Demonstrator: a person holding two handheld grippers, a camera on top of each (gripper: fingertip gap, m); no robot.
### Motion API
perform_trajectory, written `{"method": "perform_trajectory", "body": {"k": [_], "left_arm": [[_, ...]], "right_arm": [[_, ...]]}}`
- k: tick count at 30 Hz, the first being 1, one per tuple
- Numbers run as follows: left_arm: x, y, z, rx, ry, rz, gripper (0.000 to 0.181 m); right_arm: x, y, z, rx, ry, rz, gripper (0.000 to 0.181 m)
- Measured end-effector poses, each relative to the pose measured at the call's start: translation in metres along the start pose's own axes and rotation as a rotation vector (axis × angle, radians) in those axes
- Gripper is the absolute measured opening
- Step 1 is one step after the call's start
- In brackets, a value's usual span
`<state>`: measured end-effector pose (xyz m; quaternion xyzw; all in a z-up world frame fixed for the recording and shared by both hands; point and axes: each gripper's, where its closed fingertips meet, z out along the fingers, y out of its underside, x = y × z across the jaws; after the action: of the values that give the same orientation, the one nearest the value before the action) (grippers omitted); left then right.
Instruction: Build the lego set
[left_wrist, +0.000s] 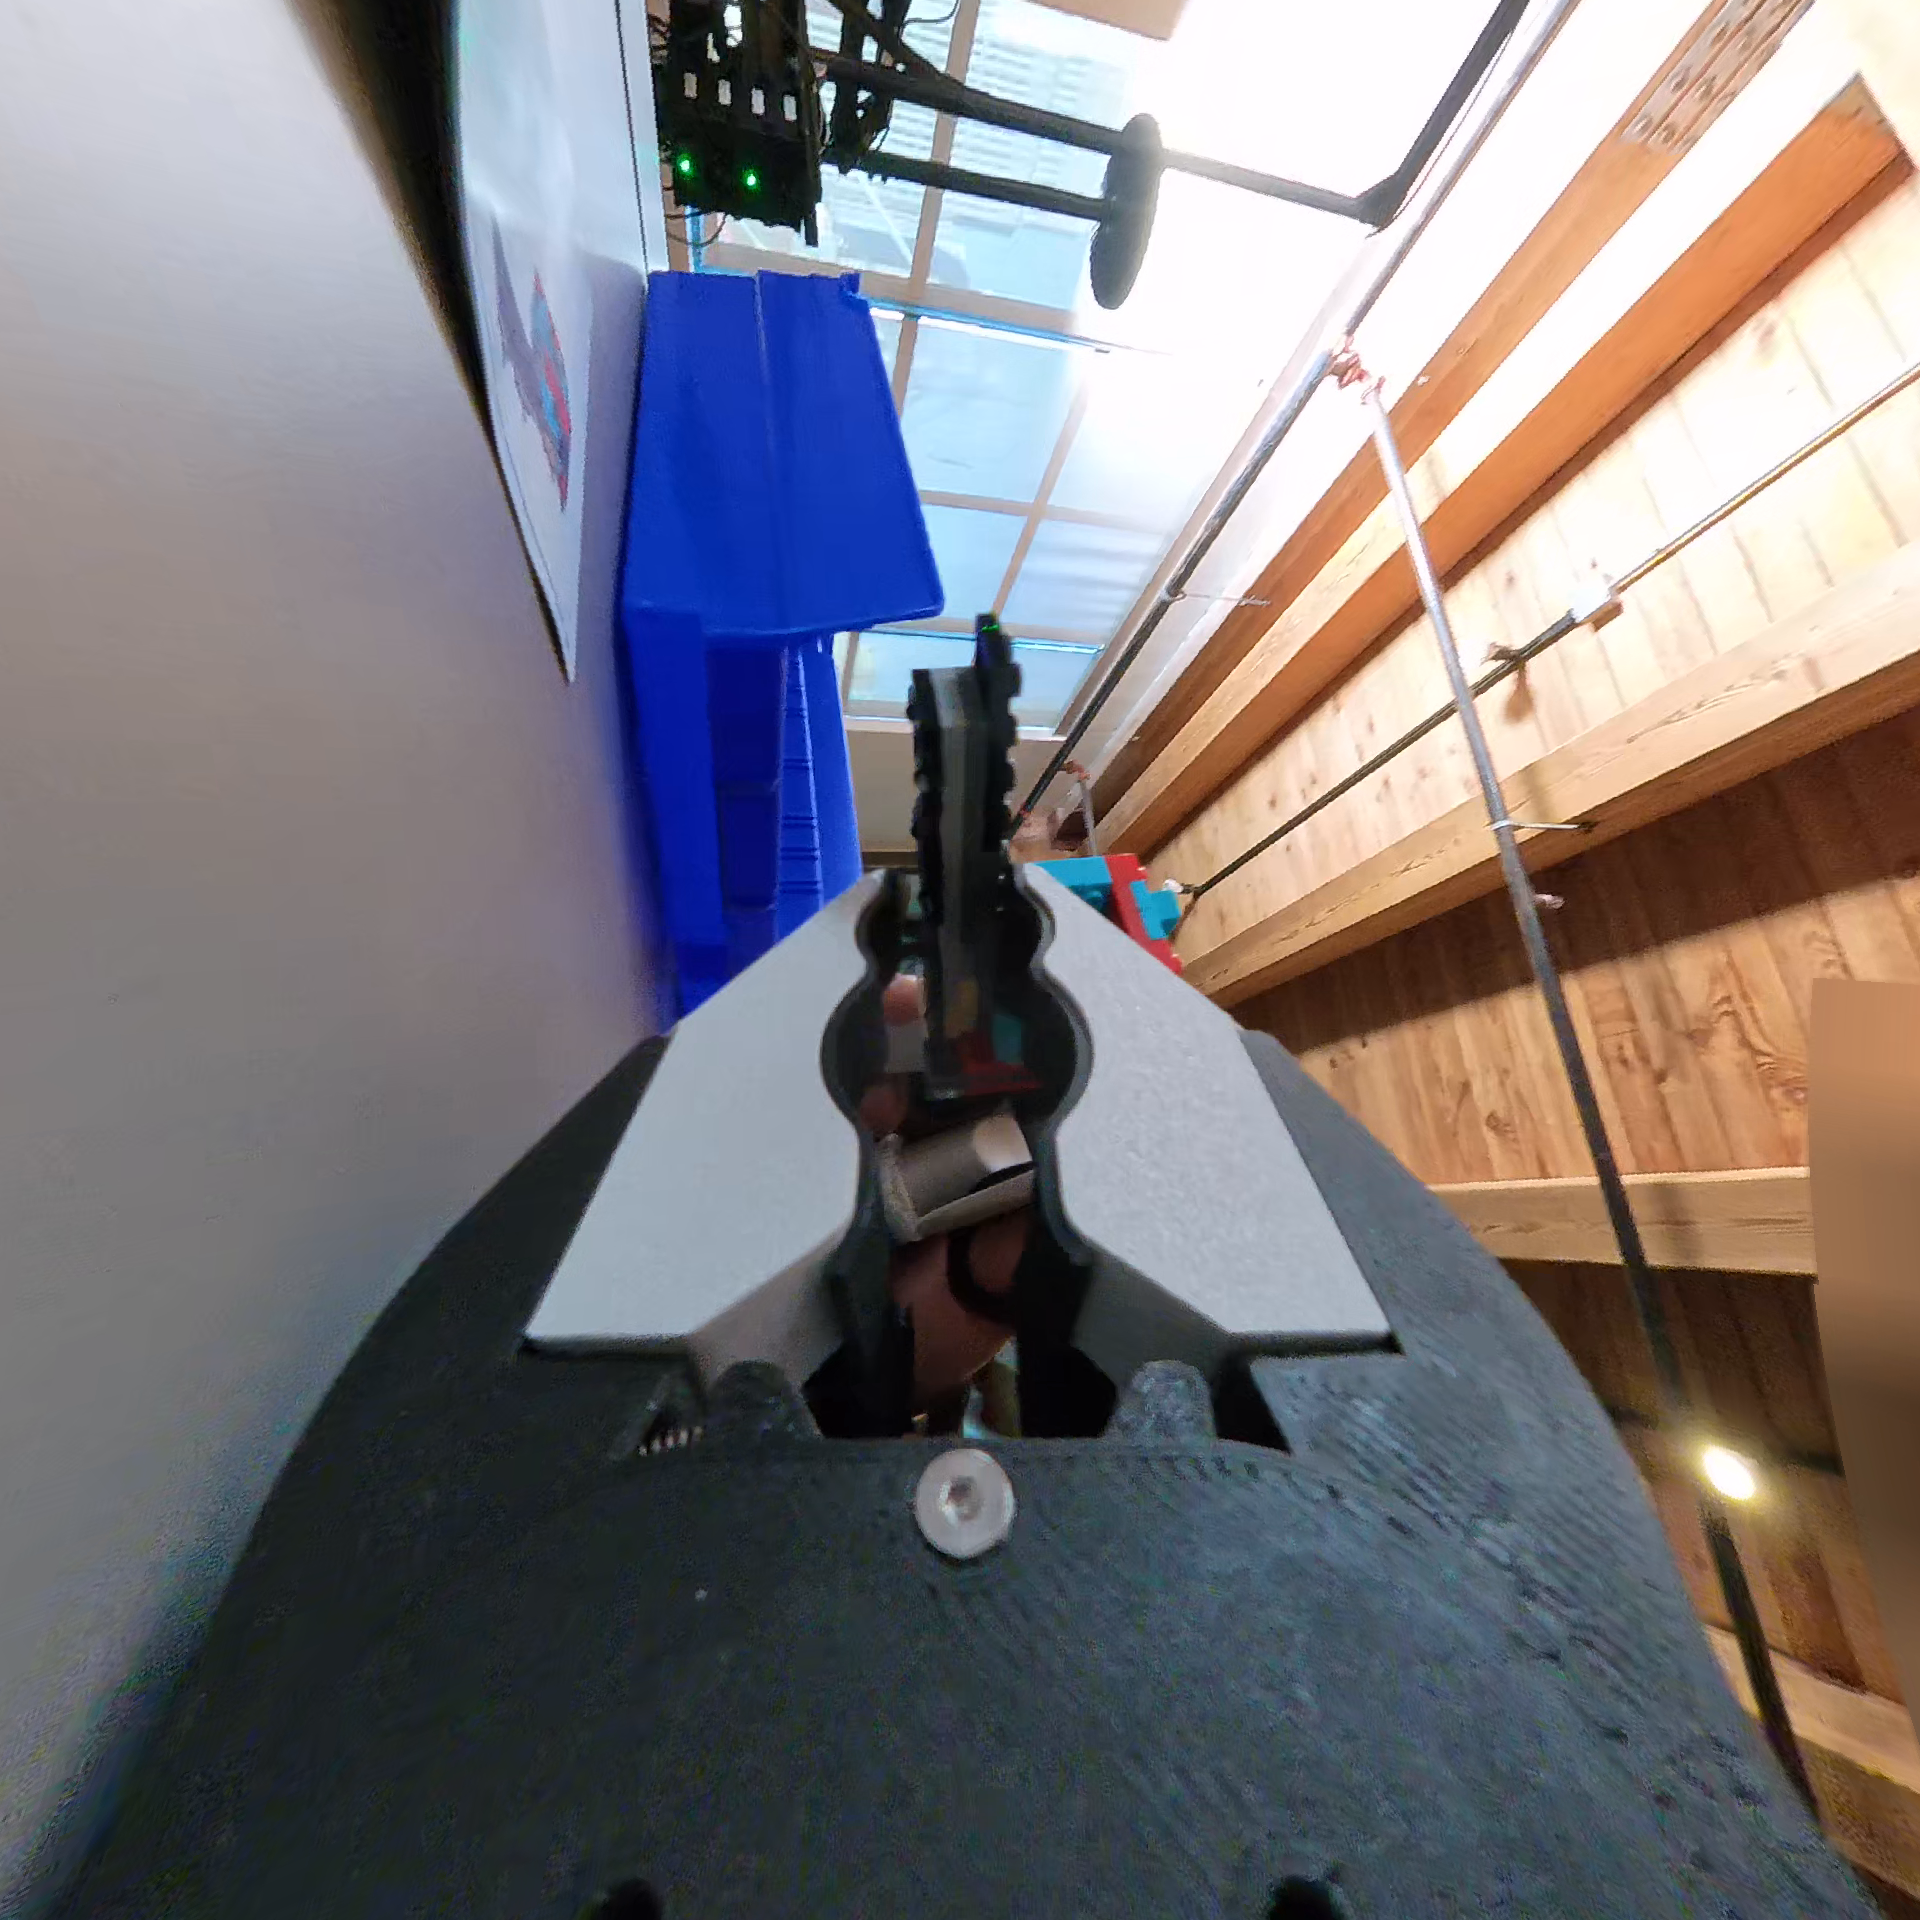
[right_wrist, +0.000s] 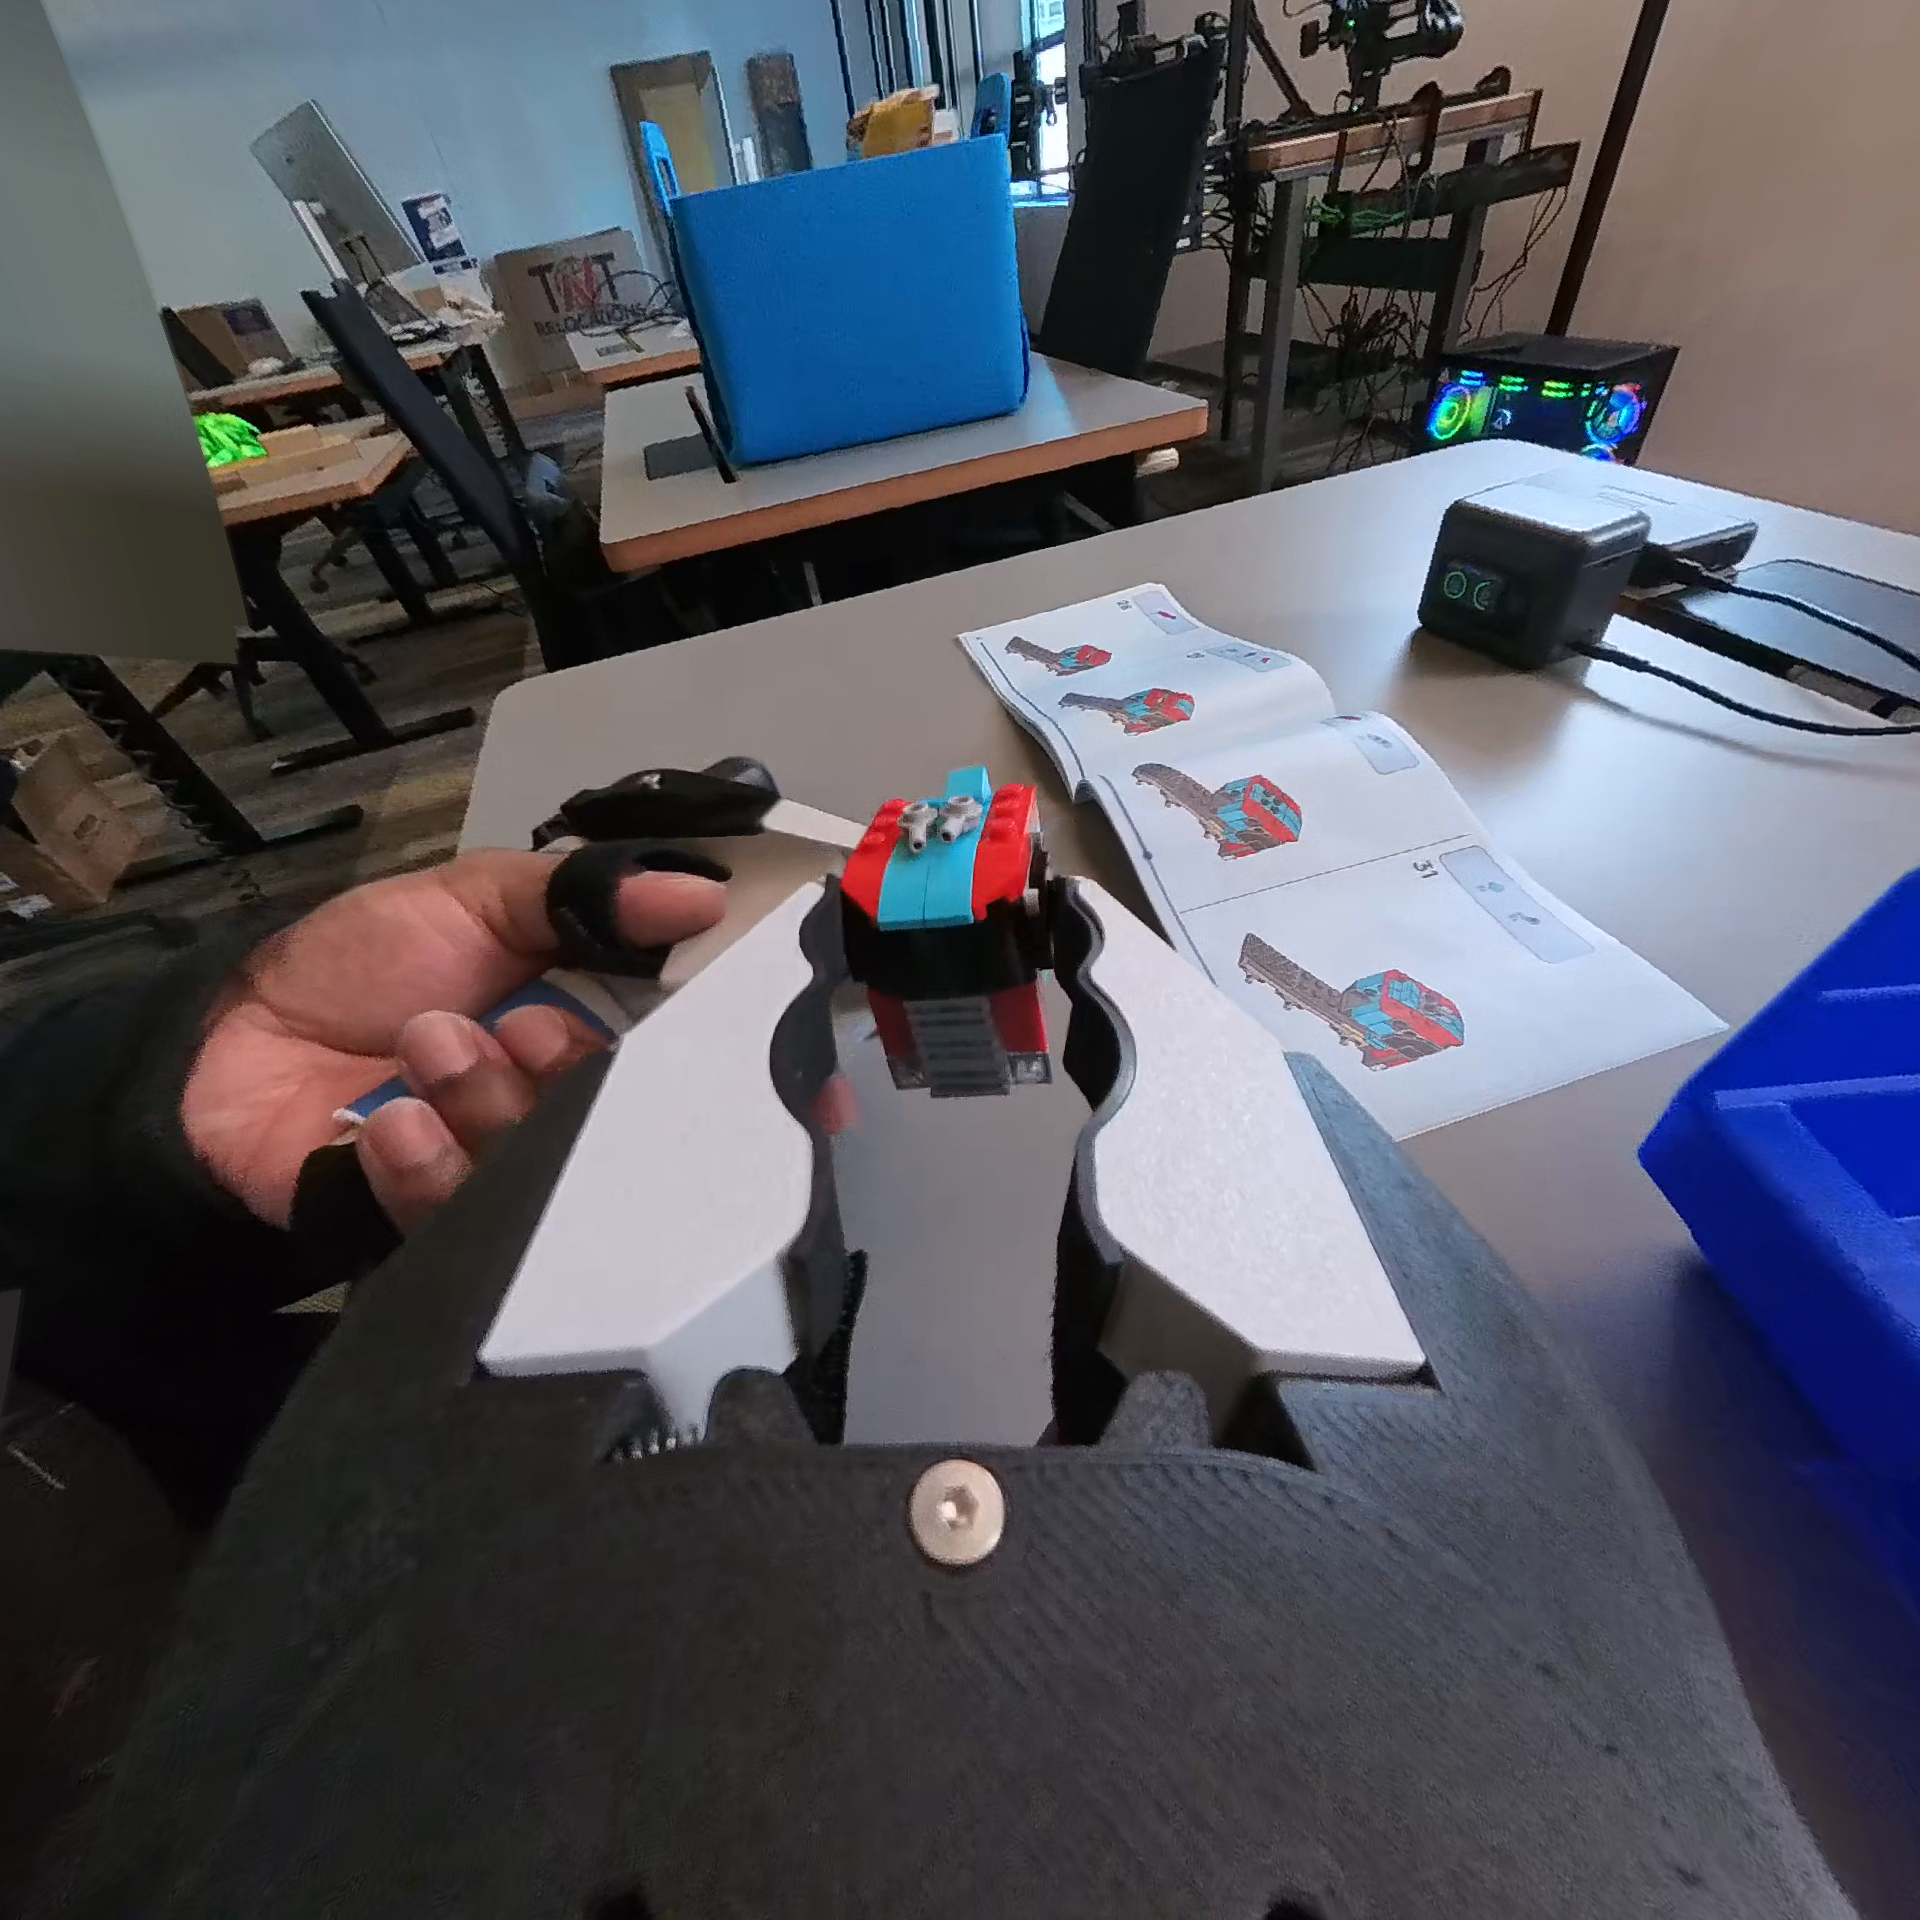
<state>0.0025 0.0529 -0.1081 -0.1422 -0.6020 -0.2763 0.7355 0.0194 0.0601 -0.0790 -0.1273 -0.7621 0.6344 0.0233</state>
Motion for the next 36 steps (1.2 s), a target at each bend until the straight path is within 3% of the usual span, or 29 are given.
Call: {"method": "perform_trajectory", "body": {"k": [1, 8, 13, 18, 26, 36], "left_arm": [[0.0, -0.001, 0.0, 0.011, 0.003, 0.001, 0.015], [0.009, -0.01, -0.003, 0.068, 0.024, 0.11, 0.014], [0.029, -0.014, -0.004, 0.096, 0.081, 0.255, 0.015], [0.039, -0.01, -0.002, 0.105, 0.094, 0.397, 0.015], [0.049, -0.004, 0.001, 0.115, 0.083, 0.572, 0.014], [0.054, 0.002, 0.002, 0.102, 0.099, 0.628, 0.015]], "right_arm": [[-0.001, 0.001, 0.001, -0.002, 0.006, -0.01, 0.041], [-0.005, -0.006, 0.004, 0.025, 0.031, 0.069, 0.049], [-0.004, -0.017, -0.001, 0.089, 0.049, 0.385, 0.072], [-0.006, -0.018, -0.001, 0.145, 0.006, 0.724, 0.075], [-0.002, -0.026, -0.009, 0.226, -0.036, 0.801, 0.063], [-0.002, -0.025, -0.012, 0.254, -0.073, 0.808, 0.053]]}}
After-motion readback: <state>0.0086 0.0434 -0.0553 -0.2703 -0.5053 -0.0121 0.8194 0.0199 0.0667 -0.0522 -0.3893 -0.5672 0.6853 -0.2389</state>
